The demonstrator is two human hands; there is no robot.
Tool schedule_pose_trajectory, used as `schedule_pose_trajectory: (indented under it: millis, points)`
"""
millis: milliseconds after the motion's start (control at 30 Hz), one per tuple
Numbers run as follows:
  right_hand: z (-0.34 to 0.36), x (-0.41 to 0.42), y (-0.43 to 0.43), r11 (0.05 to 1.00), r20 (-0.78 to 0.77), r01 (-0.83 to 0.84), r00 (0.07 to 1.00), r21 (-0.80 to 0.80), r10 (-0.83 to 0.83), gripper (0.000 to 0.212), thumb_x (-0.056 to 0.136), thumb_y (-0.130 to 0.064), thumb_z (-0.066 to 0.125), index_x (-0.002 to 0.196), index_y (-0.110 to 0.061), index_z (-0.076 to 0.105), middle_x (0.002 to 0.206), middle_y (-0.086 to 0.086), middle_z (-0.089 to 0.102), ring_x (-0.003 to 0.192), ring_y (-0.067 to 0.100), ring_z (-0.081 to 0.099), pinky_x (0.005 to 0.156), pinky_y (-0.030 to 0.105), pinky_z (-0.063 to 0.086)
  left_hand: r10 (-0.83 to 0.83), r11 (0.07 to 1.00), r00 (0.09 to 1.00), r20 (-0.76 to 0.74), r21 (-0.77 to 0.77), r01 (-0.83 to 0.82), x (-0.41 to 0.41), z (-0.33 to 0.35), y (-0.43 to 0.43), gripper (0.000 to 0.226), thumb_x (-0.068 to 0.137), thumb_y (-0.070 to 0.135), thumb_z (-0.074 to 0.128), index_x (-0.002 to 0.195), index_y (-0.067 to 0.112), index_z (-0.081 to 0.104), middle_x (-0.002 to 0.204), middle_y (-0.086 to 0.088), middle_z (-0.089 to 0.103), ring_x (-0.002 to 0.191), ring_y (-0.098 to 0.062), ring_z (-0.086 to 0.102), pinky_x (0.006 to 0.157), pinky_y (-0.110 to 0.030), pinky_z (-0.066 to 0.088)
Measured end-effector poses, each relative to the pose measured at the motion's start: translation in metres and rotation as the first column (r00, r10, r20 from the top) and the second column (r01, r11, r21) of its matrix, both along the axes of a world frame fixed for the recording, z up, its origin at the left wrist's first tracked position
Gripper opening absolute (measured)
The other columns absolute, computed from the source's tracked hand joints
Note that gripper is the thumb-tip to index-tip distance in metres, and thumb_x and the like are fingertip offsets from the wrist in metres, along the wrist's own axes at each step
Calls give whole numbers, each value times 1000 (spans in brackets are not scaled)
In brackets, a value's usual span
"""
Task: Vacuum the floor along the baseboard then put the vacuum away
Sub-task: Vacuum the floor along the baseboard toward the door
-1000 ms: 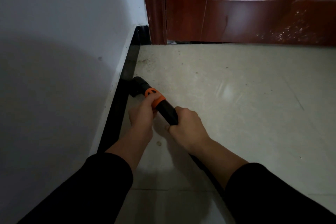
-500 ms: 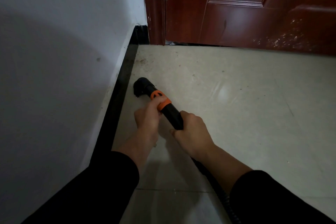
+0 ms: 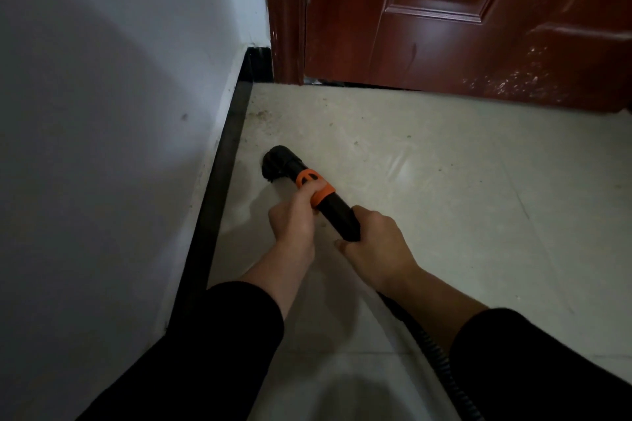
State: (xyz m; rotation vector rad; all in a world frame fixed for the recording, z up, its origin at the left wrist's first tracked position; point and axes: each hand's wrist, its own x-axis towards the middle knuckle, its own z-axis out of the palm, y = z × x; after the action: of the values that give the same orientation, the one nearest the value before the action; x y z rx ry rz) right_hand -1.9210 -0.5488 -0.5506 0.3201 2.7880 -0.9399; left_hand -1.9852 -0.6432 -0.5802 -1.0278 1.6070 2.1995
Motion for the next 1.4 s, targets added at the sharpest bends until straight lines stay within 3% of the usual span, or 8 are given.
schedule_pose_trajectory:
  millis: [167,367,567,700,900,1067,1167,1400]
  points:
    - [11,6,13,999,26,36,999,35,-37,19,83,-18,66,99,-12,57,89,6,62,80,24,61,71,34,52,-17,1000,999,34,8,16,5,9,19,24,66,25,82,75,10,66,84,-10,70,74,-23,65,69,-32,54]
    - [0,20,39,998,7,66,998,-5,-66,16,84,-17,66,91,-17,51,79,-1,55,69,15,53,52,19,35,-8,1000,1000,29,18,8,17,5,47,19,69,20,81,73,10,64,77,-4,66,69,-15,62,56,-21,48]
    - [-1,30,52,997,-6,62,998,-47,-63,19,86,-18,67,94,-19,49,83,-1,55,68,11,49,52,15,31,-27,1000,999,28,-1,27,23,4,59,18,71,18,80,70,11,63,81,-8,66,75,-18,65,70,-25,54]
    - [-3,36,62,999,-20,14,1000,-41,-15,18,85,-19,67,94,-17,51,80,-2,55,64,9,49,51,16,32,-43,999,999,5,-21,44,29,4,64,16,72,19,79,74,11,65,88,-10,69,77,-18,66,67,-23,53]
    - [0,39,70,997,-4,-44,999,-66,44,18,80,-14,65,81,-16,47,73,-1,52,59,11,48,50,21,36,-54,997,998,-29,-49,52,38,5,67,14,76,18,76,76,12,63,89,-11,66,81,-21,65,73,-27,53]
    - [7,33,86,990,115,-118,985,-78,127,28,71,-12,69,68,-19,42,66,1,51,56,15,51,48,25,39,-57,997,998,-18,-49,56,44,2,78,16,74,16,75,84,9,66,103,-19,70,97,-32,68,88,-40,56]
    - [12,34,98,984,173,-151,971,-90,165,32,70,-13,74,70,-20,43,70,1,53,59,16,55,54,27,47,-79,995,997,-21,-62,78,50,0,86,17,72,16,76,84,8,67,93,-15,69,89,-29,66,87,-41,54]
    - [23,31,114,976,190,-194,959,-101,210,49,70,-17,80,68,-26,32,70,-5,46,57,8,46,48,21,38,-234,968,972,-3,-98,233,42,5,88,29,74,15,73,100,4,67,86,-11,67,74,-21,63,68,-29,51]
